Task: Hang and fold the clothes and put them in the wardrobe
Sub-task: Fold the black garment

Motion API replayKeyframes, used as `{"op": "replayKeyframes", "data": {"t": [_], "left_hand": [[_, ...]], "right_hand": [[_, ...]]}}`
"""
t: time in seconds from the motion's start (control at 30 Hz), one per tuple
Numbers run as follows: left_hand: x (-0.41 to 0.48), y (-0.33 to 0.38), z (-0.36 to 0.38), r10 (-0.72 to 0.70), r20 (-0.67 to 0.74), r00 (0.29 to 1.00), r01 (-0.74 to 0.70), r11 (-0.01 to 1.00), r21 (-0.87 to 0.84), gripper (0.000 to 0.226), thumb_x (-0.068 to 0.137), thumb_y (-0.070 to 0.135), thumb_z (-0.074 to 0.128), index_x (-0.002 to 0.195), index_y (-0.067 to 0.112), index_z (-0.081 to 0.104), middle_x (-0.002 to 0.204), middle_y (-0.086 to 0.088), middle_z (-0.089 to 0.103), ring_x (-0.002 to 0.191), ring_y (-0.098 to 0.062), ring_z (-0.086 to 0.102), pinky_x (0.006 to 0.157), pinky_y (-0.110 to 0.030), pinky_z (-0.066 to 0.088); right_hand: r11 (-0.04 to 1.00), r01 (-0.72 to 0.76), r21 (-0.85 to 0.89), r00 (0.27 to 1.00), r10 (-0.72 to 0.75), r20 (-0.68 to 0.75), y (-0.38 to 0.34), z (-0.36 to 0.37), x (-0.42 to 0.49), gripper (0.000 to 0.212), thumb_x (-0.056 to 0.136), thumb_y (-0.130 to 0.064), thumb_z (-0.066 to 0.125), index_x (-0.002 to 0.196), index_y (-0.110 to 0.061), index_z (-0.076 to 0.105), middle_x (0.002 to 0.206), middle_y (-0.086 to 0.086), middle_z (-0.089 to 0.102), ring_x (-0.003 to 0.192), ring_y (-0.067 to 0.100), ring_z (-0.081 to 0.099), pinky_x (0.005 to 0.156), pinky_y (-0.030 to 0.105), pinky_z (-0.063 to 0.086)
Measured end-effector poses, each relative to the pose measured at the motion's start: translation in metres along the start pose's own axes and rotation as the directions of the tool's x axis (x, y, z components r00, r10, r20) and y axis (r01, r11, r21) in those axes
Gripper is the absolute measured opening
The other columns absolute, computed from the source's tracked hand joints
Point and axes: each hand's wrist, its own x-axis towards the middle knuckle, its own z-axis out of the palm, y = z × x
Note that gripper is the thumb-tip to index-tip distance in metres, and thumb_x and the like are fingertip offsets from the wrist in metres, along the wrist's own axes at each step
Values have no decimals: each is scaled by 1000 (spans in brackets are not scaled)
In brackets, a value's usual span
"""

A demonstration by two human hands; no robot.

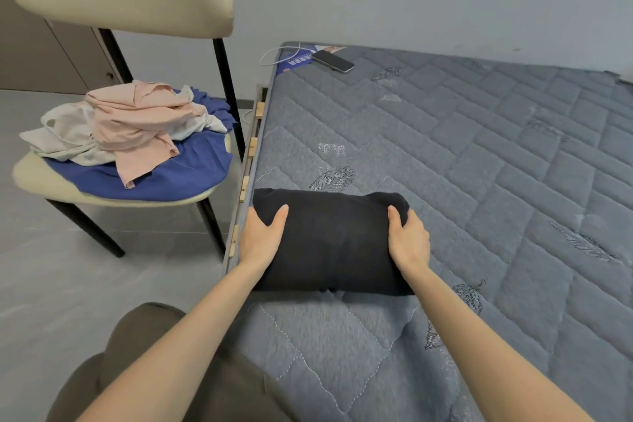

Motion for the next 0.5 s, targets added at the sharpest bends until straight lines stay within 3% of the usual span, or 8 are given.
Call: {"op": "replayKeyframes", "data": {"t": [0.13,0.23,0.3,0.4,0.5], "left_hand": [[3,23,-36,83,-30,996,-86,992,-96,75,86,53,57,144,14,31,143,-1,44,131,-23,42,109,-42,35],[1,35,-71,108,-62,992,-116,983,-144,53,87,51,57,127,19,43,119,7,55,115,-21,52,95,-38,44],[-1,41,-98,124,-99,987,-140,975,-174,40,88,50,56,118,26,43,103,15,53,107,-18,54,83,-32,42],[-5,49,-144,150,-178,973,-185,962,-201,56,89,52,54,135,24,37,117,14,51,108,-12,49,88,-31,40],[-9,47,-195,153,-278,948,-213,956,-200,61,88,53,54,139,22,38,129,8,52,115,-14,51,91,-30,41]], "right_hand": [[989,116,91,993,-115,-7,-40,-9,-8,44,99,-45,36,120,-11,55,121,13,61,114,34,54,96,45,42],[971,182,152,983,-185,5,-69,-7,-22,40,99,-44,37,112,-11,56,115,11,63,108,31,57,95,46,44],[958,223,178,973,-231,27,-91,-3,-34,41,99,-45,36,111,-11,56,113,9,63,107,30,57,94,46,44],[936,284,206,948,-307,85,-127,10,-52,46,99,-46,35,124,-11,52,124,9,59,114,30,54,98,49,43],[899,352,260,907,-396,143,-165,32,-74,46,100,-44,36,132,-13,47,131,8,56,118,28,52,101,49,42]]}}
